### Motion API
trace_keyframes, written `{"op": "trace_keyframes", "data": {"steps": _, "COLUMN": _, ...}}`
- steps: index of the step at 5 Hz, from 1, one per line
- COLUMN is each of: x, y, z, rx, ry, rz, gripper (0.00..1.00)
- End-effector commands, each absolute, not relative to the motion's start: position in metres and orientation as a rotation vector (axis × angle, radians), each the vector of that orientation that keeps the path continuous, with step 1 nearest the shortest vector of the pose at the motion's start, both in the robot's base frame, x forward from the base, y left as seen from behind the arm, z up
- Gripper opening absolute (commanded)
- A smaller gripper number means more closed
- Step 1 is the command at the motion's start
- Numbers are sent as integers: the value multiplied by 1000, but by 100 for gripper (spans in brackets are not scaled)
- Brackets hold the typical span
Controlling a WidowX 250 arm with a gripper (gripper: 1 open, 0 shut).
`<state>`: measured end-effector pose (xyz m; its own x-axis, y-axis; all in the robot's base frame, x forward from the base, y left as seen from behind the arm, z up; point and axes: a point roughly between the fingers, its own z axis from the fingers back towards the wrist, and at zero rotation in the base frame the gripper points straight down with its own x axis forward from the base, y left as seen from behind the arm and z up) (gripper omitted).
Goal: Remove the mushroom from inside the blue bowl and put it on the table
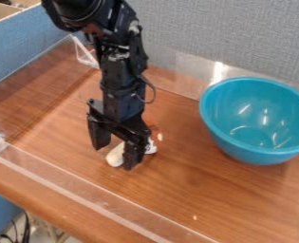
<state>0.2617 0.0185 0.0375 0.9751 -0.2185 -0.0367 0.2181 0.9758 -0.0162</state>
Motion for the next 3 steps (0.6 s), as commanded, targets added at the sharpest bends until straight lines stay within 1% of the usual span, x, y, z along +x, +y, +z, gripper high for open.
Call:
{"op": "trace_keyframes", "data": {"steps": 1, "x": 268, "y": 21, "z": 47, "rx": 2, "ry": -11, "rz": -201, "gripper": 100}}
{"op": "trace_keyframes", "data": {"steps": 3, "x": 270, "y": 21, "z": 40, "rx": 5, "ry": -6, "rz": -193, "gripper": 100}}
